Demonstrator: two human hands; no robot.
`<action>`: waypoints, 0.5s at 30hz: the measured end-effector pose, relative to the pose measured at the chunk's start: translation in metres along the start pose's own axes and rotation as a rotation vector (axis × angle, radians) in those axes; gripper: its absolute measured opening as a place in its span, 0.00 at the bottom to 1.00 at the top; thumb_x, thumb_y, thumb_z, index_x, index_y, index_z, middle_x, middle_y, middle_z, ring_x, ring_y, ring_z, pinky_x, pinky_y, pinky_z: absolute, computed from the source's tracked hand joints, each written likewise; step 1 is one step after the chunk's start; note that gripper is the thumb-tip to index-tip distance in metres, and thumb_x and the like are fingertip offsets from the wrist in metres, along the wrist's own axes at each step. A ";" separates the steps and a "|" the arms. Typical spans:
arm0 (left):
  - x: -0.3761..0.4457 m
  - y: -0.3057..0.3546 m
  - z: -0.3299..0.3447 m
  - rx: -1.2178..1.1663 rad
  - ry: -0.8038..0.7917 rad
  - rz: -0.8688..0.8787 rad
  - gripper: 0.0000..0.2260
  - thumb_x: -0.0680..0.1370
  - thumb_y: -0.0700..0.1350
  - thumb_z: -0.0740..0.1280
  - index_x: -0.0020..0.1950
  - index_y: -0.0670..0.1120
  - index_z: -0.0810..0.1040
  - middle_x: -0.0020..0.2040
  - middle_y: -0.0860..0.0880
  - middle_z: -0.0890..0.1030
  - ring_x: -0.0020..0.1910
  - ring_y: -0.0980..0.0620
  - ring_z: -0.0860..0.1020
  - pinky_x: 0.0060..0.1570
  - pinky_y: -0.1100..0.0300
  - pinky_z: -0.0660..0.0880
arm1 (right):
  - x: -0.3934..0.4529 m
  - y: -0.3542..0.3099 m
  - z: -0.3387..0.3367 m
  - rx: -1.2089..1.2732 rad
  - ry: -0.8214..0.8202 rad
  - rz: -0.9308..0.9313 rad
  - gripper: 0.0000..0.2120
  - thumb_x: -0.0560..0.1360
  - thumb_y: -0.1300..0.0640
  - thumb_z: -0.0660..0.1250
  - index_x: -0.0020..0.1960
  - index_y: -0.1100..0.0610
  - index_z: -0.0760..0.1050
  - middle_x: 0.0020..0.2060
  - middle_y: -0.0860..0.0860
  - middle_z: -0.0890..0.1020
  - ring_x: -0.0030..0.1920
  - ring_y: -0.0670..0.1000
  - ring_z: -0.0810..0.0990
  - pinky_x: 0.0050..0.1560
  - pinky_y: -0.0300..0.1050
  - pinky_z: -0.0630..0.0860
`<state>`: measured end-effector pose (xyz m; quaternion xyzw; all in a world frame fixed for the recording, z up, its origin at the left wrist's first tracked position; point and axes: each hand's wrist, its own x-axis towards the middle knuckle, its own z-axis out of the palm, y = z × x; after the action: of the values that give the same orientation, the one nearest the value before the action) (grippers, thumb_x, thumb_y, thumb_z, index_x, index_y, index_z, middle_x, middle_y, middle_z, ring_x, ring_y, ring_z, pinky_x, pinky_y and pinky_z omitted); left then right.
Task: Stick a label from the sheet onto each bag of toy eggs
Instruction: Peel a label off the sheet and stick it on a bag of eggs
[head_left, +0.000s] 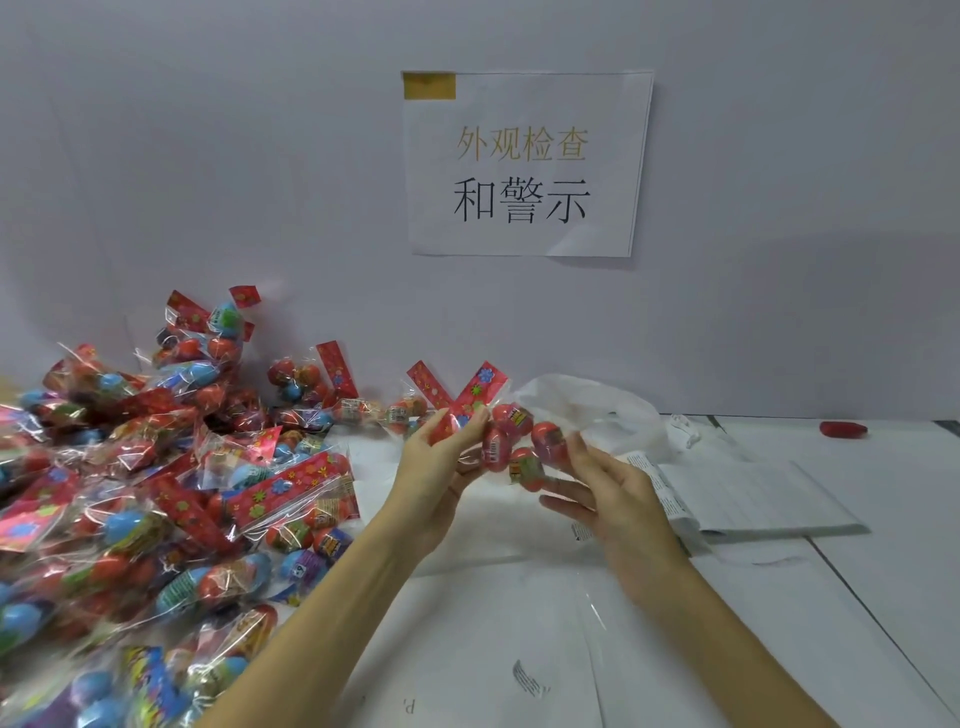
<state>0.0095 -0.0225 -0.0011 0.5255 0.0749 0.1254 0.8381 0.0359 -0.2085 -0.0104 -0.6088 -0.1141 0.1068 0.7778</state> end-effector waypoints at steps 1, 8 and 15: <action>0.000 0.000 -0.001 0.030 -0.004 0.017 0.13 0.79 0.46 0.74 0.61 0.41 0.84 0.55 0.41 0.87 0.50 0.45 0.85 0.55 0.52 0.81 | 0.000 -0.002 -0.002 0.059 -0.019 0.033 0.17 0.81 0.48 0.67 0.62 0.58 0.84 0.55 0.56 0.88 0.55 0.60 0.87 0.51 0.48 0.85; -0.001 0.001 0.003 0.038 -0.022 0.016 0.21 0.77 0.54 0.74 0.64 0.43 0.80 0.56 0.43 0.87 0.54 0.44 0.87 0.52 0.54 0.82 | 0.004 0.002 -0.001 0.460 -0.107 0.151 0.17 0.81 0.58 0.65 0.67 0.64 0.80 0.60 0.62 0.85 0.61 0.63 0.84 0.56 0.52 0.84; -0.009 0.000 0.006 0.251 -0.151 0.057 0.12 0.75 0.54 0.77 0.55 0.48 0.88 0.53 0.42 0.87 0.52 0.48 0.85 0.51 0.57 0.79 | 0.008 0.001 -0.010 0.279 -0.077 0.151 0.19 0.80 0.54 0.70 0.68 0.59 0.79 0.61 0.61 0.84 0.62 0.60 0.84 0.69 0.59 0.77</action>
<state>0.0024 -0.0298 0.0011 0.6361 0.0119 0.0991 0.7651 0.0465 -0.2149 -0.0130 -0.4971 -0.0816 0.2029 0.8397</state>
